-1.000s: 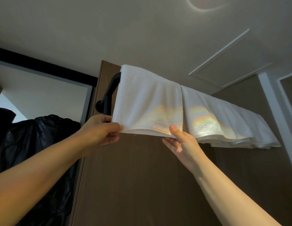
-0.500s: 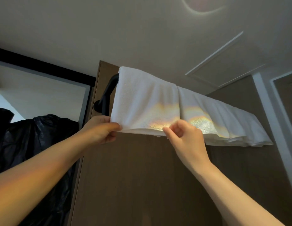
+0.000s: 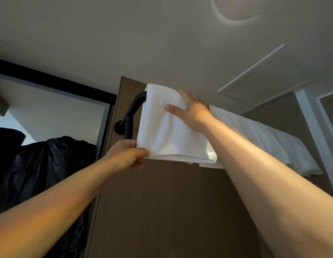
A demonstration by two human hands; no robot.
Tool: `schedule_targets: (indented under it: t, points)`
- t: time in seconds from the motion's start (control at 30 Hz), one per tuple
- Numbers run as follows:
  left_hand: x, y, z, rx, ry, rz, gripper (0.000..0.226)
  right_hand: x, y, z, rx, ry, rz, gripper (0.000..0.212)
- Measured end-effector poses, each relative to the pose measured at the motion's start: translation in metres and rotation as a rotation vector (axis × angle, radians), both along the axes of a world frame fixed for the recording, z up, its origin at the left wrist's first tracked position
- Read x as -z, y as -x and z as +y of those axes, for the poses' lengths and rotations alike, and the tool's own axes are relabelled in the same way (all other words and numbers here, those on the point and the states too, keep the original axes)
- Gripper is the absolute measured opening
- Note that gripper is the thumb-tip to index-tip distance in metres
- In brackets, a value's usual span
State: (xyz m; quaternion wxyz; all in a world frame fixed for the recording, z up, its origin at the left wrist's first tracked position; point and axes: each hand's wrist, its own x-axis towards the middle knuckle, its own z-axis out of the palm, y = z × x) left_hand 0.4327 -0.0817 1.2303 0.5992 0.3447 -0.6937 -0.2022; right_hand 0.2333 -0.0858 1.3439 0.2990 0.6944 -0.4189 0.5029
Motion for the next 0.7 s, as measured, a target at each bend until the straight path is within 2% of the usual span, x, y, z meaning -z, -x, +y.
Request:
schedule_targets:
  t: [0.2, 0.3, 0.43, 0.57, 0.7]
  points:
    - [-0.001, 0.007, -0.002, 0.001, 0.014, -0.041, 0.022, -0.002, 0.018, -0.007, 0.077, -0.062, -0.029, 0.074]
    - [0.001, 0.006, -0.002, -0.019, 0.016, -0.036, 0.021, 0.002, 0.018, -0.003, 0.046, -0.058, -0.024, 0.074]
    - [0.004, 0.006, -0.002, -0.054, 0.049, -0.045, 0.022, 0.025, 0.022, 0.011, -0.097, 0.047, -0.094, 0.063]
    - [0.009, 0.006, 0.0, -0.096, 0.075, -0.049, 0.024, 0.07, 0.03, 0.028, -0.015, 0.181, -0.166, 0.047]
    - [0.022, 0.002, 0.007, -0.144, 0.102, -0.058, 0.025, 0.122, 0.04, 0.046, 0.045, 0.191, -0.145, 0.033]
